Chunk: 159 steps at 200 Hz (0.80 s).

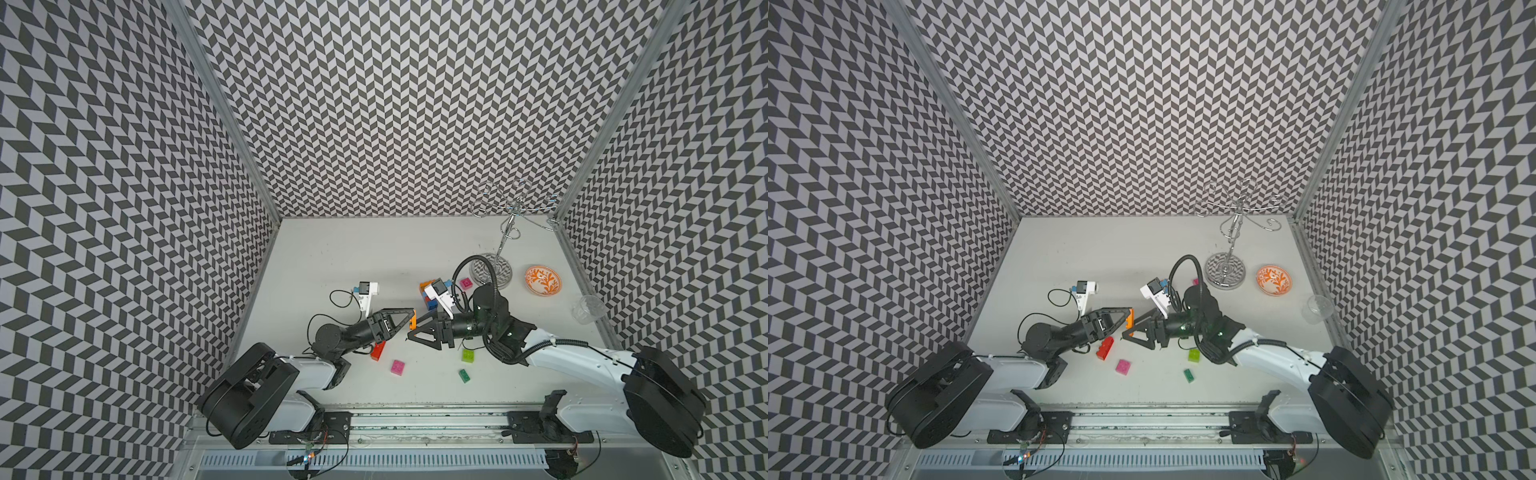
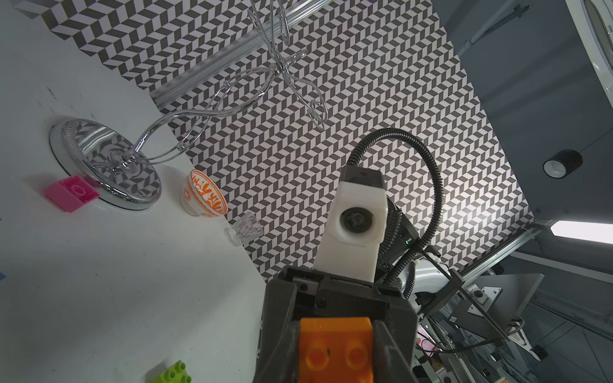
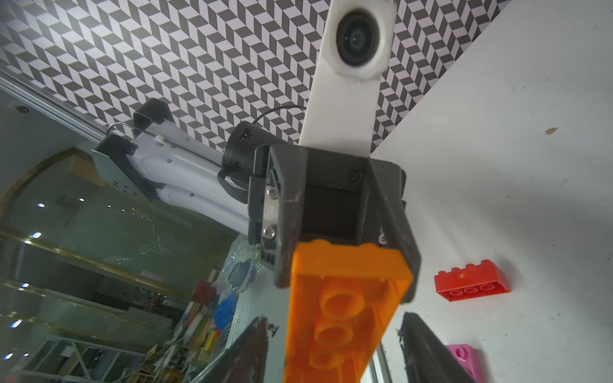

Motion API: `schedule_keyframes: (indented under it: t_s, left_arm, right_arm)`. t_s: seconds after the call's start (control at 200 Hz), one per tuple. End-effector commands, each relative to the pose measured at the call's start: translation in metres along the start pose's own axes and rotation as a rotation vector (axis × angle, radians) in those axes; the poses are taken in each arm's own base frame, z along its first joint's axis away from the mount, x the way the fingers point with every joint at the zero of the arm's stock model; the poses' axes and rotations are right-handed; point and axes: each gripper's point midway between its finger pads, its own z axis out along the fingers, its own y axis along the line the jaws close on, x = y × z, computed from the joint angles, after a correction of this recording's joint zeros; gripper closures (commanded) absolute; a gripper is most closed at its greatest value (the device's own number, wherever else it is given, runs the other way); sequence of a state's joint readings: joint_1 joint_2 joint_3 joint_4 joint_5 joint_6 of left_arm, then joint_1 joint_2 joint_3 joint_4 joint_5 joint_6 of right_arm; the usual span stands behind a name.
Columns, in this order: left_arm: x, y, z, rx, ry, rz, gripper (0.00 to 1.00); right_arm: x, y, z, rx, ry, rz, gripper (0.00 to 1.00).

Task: Assemble the letter p with lego
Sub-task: Adjust the lego brick at the center of the board.

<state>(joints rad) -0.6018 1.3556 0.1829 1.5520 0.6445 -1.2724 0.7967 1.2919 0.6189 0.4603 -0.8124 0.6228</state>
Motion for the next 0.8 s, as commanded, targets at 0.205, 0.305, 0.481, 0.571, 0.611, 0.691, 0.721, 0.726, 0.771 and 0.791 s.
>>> schedule_keyframes:
  t_s: [0.205, 0.305, 0.481, 0.571, 0.611, 0.691, 0.721, 0.726, 0.771, 0.791]
  left_arm:
    - [0.001, -0.009, -0.005, 0.017, -0.014, 0.055, 0.66]
    - [0.0, -0.006, -0.006, -0.008, -0.018, 0.064, 0.59]
    - [-0.006, 0.014, -0.008, -0.162, -0.024, 0.089, 0.29]
    - [-0.013, 0.037, -0.017, -0.355, -0.038, 0.115, 0.07]
    - [-0.018, 0.045, -0.025, -0.446, -0.054, 0.135, 0.01]
    - [-0.027, 0.054, -0.043, -0.602, -0.079, 0.179, 0.0]
    - [-0.03, 0.056, -0.05, -0.651, -0.084, 0.192, 0.0]
    - [-0.031, 0.056, -0.051, -0.659, -0.085, 0.195, 0.0]
    - [-0.034, 0.058, -0.06, -0.72, -0.088, 0.209, 0.0]
    - [-0.035, 0.06, -0.064, -0.744, -0.089, 0.214, 0.0]
  right_arm:
    - [-0.018, 0.01, -0.001, -0.001, -0.056, -0.071, 0.64]
    - [-0.016, 0.0, 0.0, 0.048, -0.047, -0.066, 0.69]
    - [-0.002, -0.046, -0.005, 0.284, 0.015, -0.055, 0.69]
    - [0.018, -0.082, -0.014, 0.451, 0.083, -0.042, 0.69]
    - [0.027, -0.094, -0.016, 0.502, 0.112, -0.039, 0.69]
    - [0.043, -0.114, -0.019, 0.594, 0.17, -0.04, 0.7]
    - [0.049, -0.12, -0.019, 0.622, 0.193, -0.043, 0.7]
    - [0.05, -0.121, -0.019, 0.627, 0.196, -0.043, 0.69]
    - [0.057, -0.129, -0.017, 0.666, 0.23, -0.048, 0.69]
    - [0.06, -0.132, -0.016, 0.684, 0.245, -0.05, 0.7]
